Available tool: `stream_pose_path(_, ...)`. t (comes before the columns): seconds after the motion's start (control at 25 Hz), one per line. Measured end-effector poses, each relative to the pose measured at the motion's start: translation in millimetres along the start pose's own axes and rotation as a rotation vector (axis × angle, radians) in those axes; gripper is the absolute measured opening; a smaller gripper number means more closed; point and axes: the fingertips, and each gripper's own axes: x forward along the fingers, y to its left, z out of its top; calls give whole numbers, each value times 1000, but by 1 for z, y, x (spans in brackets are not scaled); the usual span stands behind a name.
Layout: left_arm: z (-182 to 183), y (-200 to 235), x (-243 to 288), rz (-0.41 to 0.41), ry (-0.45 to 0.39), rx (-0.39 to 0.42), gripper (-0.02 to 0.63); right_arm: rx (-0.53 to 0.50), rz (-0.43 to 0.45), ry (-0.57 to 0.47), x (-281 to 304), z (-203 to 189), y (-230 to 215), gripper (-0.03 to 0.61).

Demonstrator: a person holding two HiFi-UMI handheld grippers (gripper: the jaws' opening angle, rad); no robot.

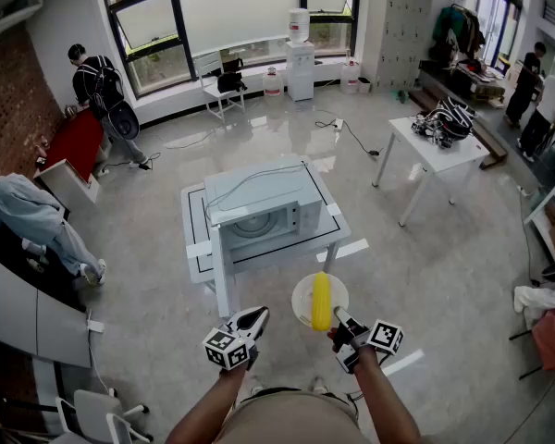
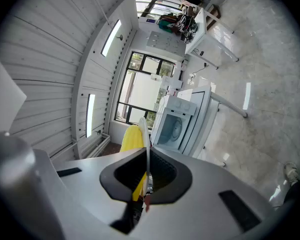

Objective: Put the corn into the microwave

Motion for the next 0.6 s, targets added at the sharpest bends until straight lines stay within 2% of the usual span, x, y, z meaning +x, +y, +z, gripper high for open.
stream_pose_path(0.6,-2,-29,29,36,-4,34,-2,1,12,56,-12,31,-10,14)
